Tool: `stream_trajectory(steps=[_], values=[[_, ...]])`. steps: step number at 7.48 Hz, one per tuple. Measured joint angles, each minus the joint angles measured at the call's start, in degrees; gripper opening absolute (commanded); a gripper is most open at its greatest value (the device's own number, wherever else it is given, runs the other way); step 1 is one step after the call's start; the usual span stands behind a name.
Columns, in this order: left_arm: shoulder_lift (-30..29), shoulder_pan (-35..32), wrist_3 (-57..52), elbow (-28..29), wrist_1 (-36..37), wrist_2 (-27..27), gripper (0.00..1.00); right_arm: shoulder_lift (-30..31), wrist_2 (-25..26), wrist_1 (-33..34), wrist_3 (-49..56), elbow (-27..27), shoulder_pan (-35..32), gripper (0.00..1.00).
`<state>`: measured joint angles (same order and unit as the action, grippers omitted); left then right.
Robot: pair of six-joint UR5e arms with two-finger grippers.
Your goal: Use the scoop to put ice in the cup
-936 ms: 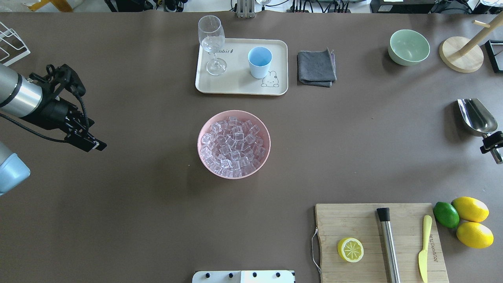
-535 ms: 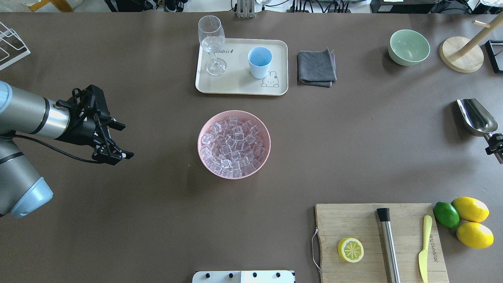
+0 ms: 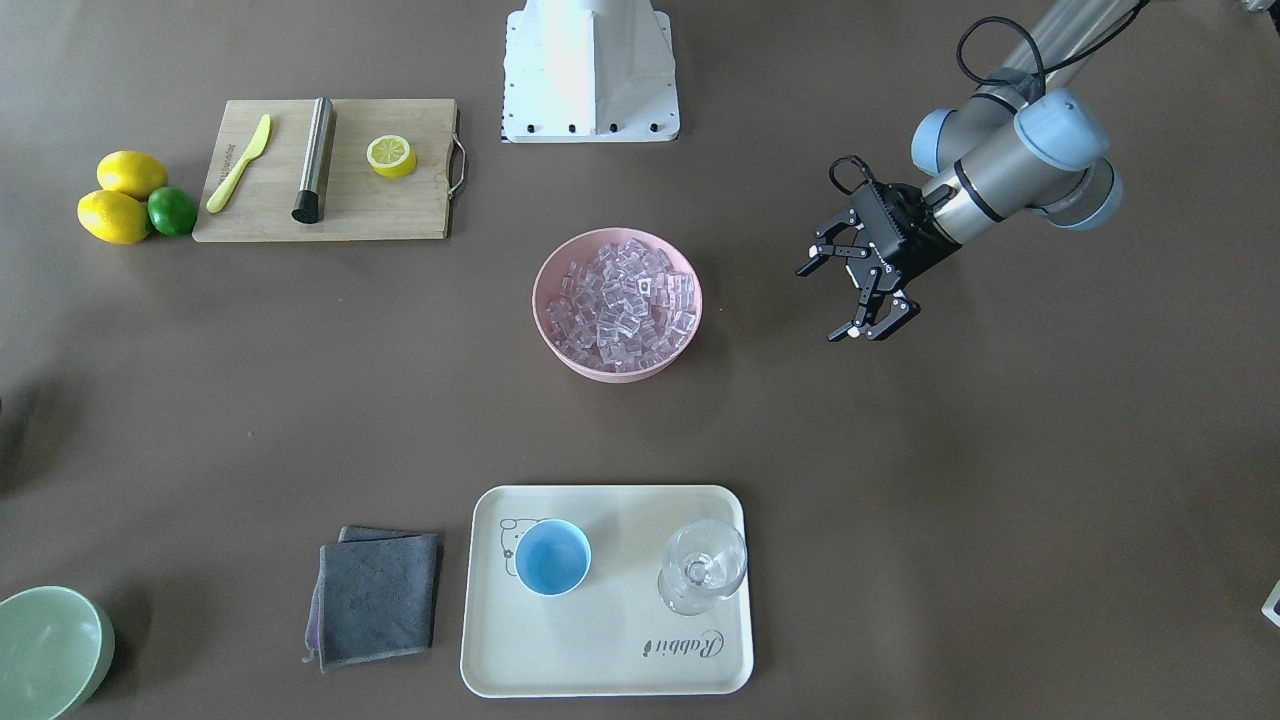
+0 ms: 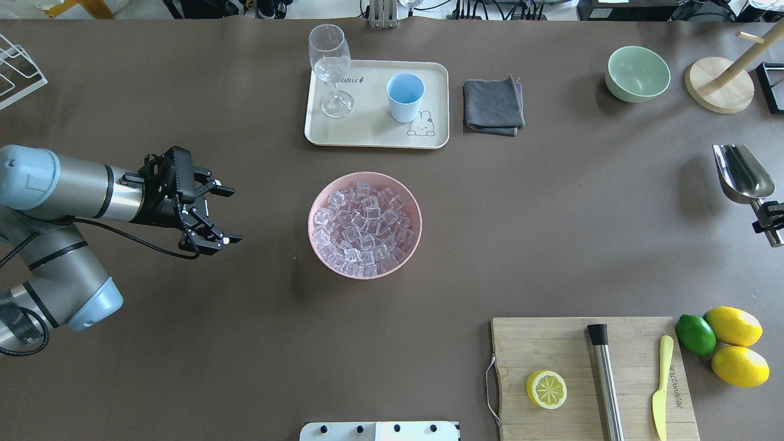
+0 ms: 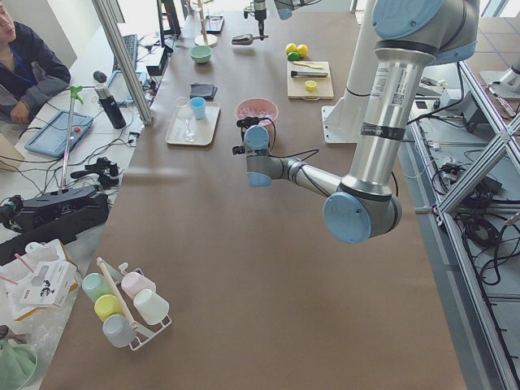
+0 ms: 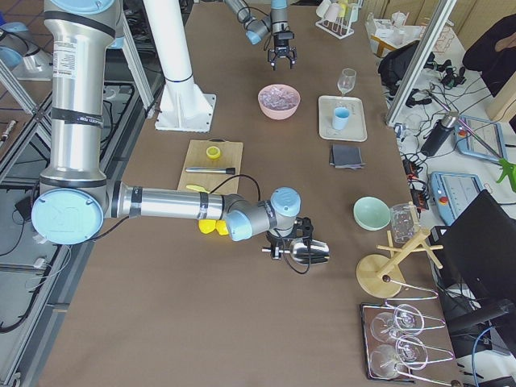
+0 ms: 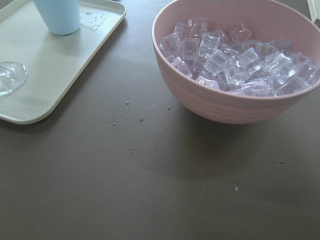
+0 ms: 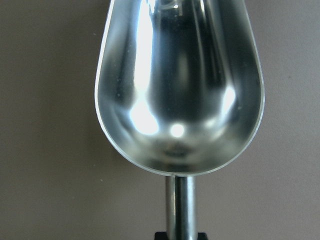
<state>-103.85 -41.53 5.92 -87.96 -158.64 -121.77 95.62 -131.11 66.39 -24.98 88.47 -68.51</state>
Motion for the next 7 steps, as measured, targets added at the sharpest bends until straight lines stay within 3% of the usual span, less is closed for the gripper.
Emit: stream_trajectory(steps=[3,7], values=[[-4.3,3.6,-6.5,6.6,-3.0,4.0,0.99,-1.4,0.0,1.3,1.4,4.7,-0.3,0.00],[-11.2,3.9,-7.5,12.9,-1.5,2.8,0.99,-3.8,0.0,10.8,8.7,15.4,-1.7,0.00]])
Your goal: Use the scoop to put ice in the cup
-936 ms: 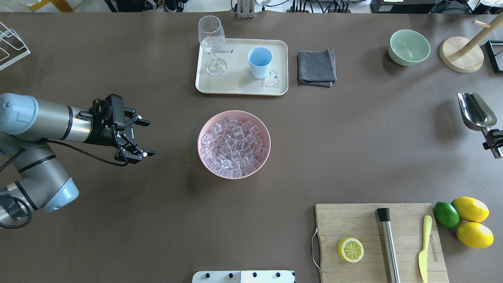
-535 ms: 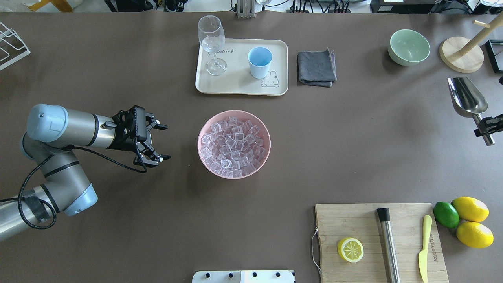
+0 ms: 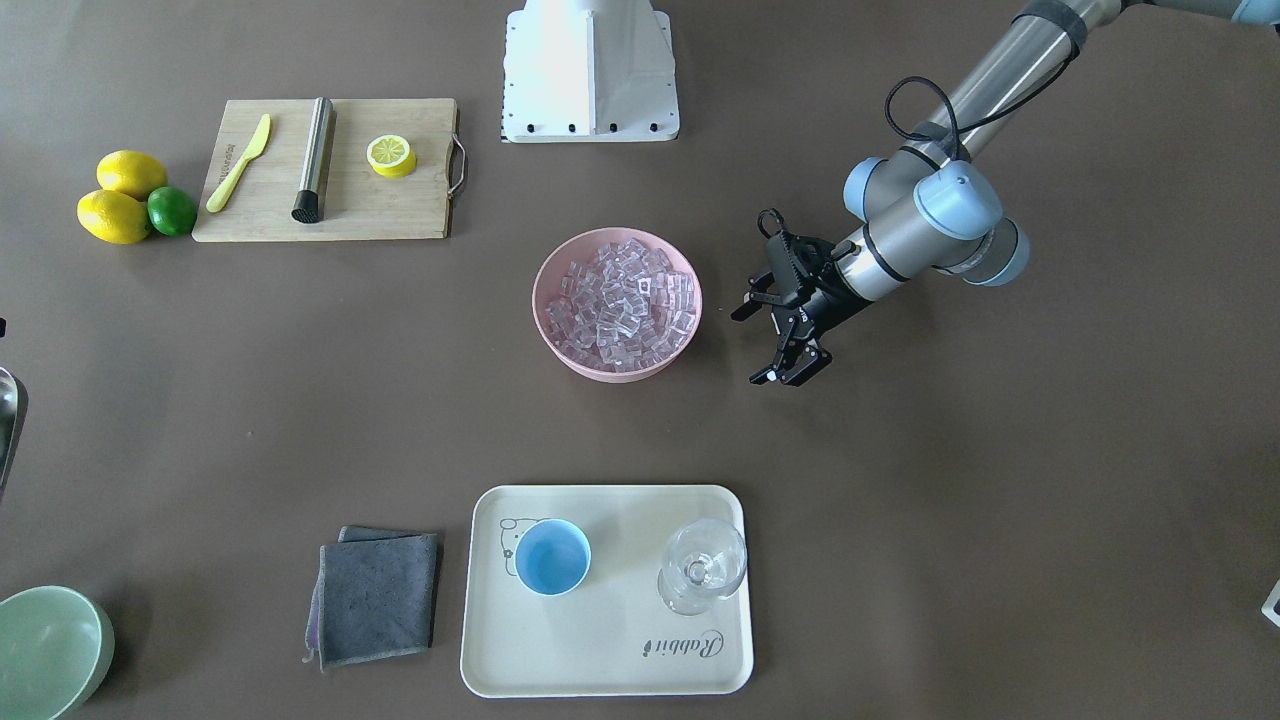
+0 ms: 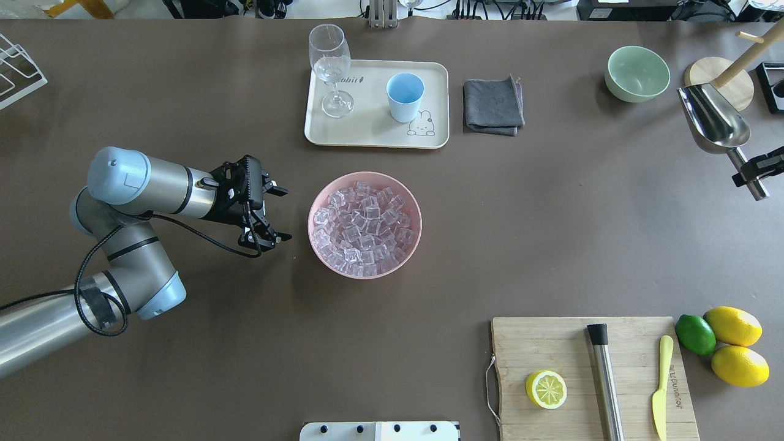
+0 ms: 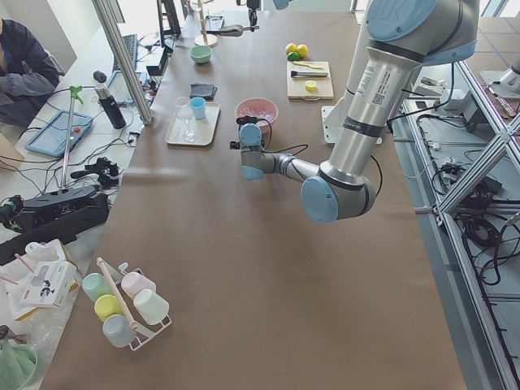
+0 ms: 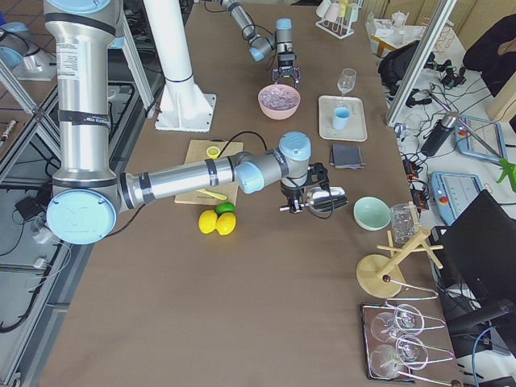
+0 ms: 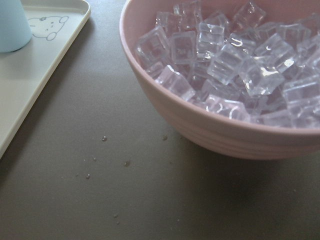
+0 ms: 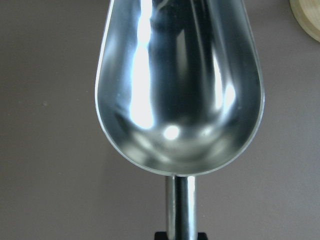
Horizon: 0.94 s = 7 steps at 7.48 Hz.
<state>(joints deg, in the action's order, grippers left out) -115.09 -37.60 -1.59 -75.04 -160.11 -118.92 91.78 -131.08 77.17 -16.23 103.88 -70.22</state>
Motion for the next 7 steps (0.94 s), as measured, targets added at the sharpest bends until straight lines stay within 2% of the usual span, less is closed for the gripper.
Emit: stream_trajectory(steps=[2,5,7], values=[[-2.8,-0.1,-0.1,0.5,3.5,-1.4,0.99,-2.2,-1.5,12.0,2.0,6.4,-1.1,0.00],[-4.2,1.1,0.3,0.6,5.1,-2.8,0.99,-6.9,-0.2,25.1,4.1,11.2,-2.0,0.00],[-4.8,2.6,0.6,0.5,5.2,-2.9,0.99,-9.7,1.4,30.7,5.1,12.4,-1.5,0.00]])
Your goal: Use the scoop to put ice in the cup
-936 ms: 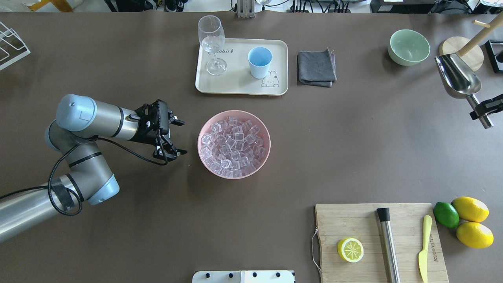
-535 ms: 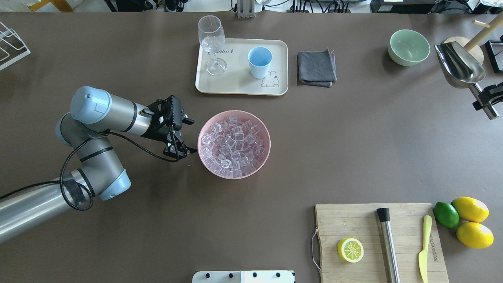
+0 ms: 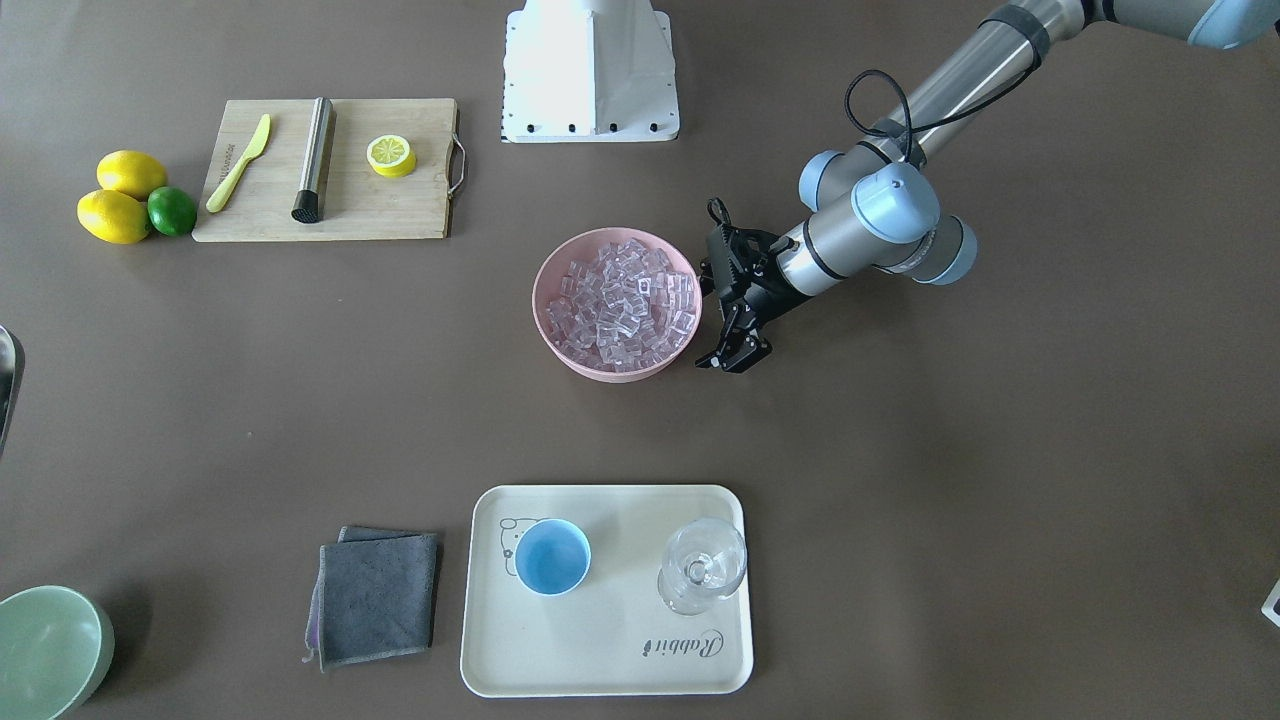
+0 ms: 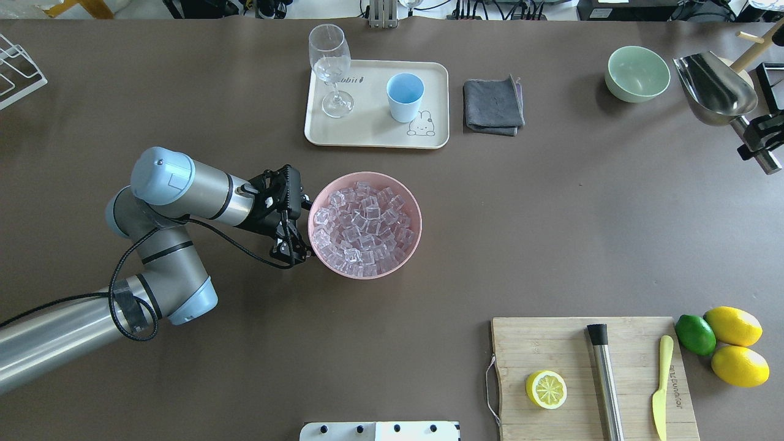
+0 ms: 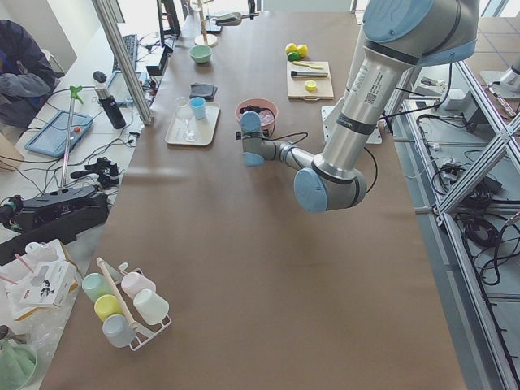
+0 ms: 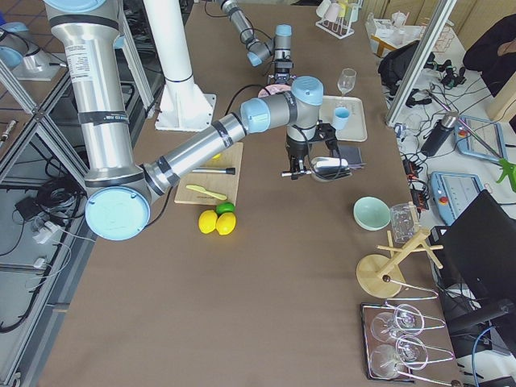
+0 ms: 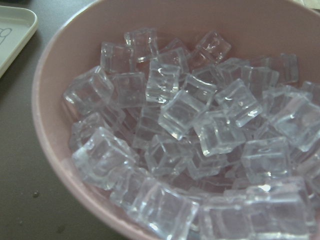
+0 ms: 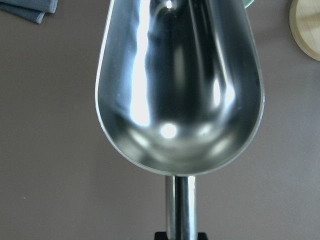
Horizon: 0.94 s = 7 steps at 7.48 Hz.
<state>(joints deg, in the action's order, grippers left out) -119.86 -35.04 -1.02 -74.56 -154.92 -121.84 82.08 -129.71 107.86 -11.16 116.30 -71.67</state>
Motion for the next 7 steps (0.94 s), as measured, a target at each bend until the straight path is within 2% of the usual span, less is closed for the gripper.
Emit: stream_trajectory(steps=[2,4,5,7], values=[[-0.5,0.8,0.0,-0.1,-0.1,0.1,0.99,-1.9,0.6,0.9,7.8,0.2,1.4,0.00],[-0.9,1.2,0.0,-0.1,-0.2,0.4,0.99,-4.4,0.6,1.0,14.7,3.1,4.9,0.00],[-1.0,1.3,0.0,-0.1,-0.3,0.5,0.99,-5.4,1.1,1.0,18.1,5.7,8.6,0.00],[-1.1,1.4,0.1,-0.1,-0.3,0.7,0.99,-7.0,5.8,1.2,22.8,9.3,18.2,0.00]])
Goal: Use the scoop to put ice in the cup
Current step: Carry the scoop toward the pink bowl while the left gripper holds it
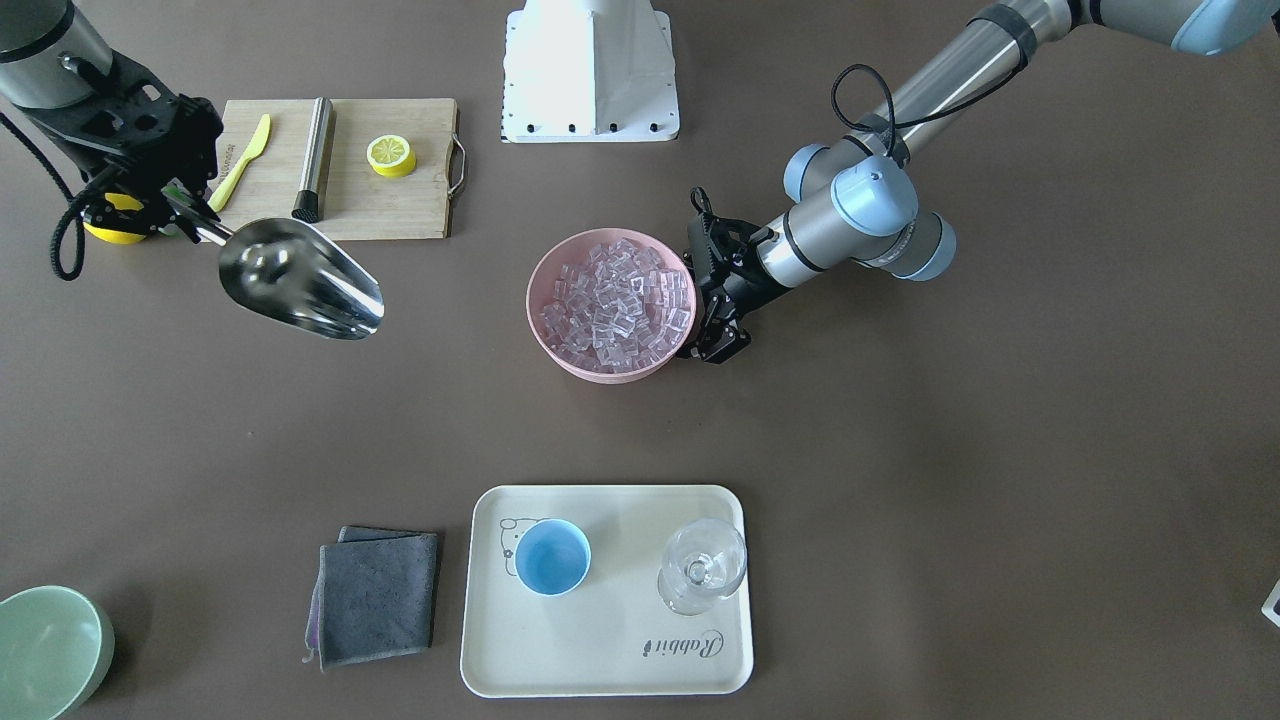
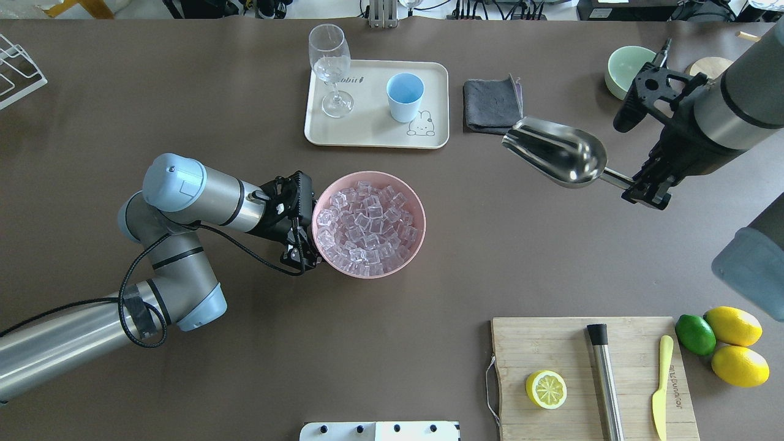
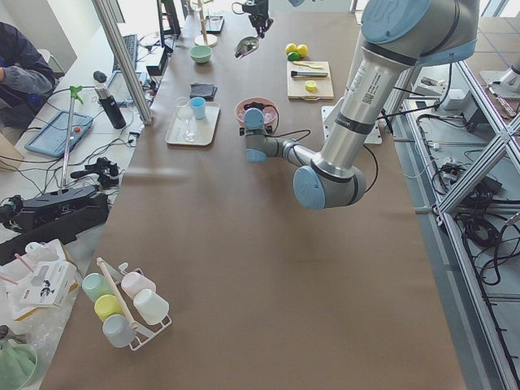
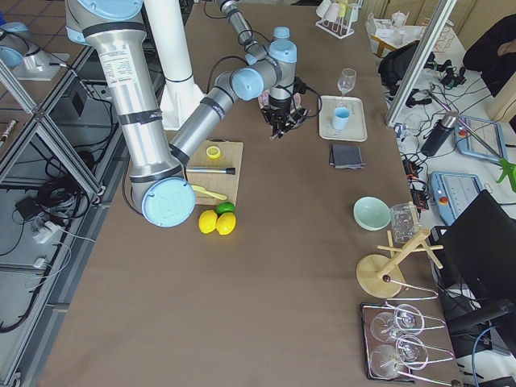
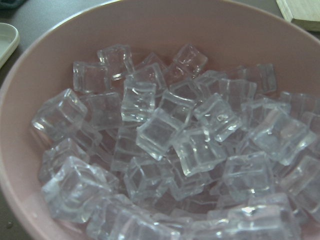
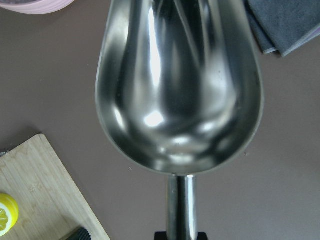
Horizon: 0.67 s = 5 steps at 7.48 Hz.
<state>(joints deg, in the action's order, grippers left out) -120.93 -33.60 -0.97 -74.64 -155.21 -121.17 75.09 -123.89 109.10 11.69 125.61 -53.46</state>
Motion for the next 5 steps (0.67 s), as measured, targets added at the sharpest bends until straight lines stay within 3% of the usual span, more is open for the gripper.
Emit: stream_trajectory(steps=[2,5], values=[[0.0,0.1,0.0,0.0,0.0,0.0,0.99,-0.2,2.3,5.7,8.8,4.4,4.0,0.00],[0.0,0.2,0.0,-0.1,0.3,0.1,0.99,-8.7,7.7,28.3,22.4,9.3,6.9,0.00]])
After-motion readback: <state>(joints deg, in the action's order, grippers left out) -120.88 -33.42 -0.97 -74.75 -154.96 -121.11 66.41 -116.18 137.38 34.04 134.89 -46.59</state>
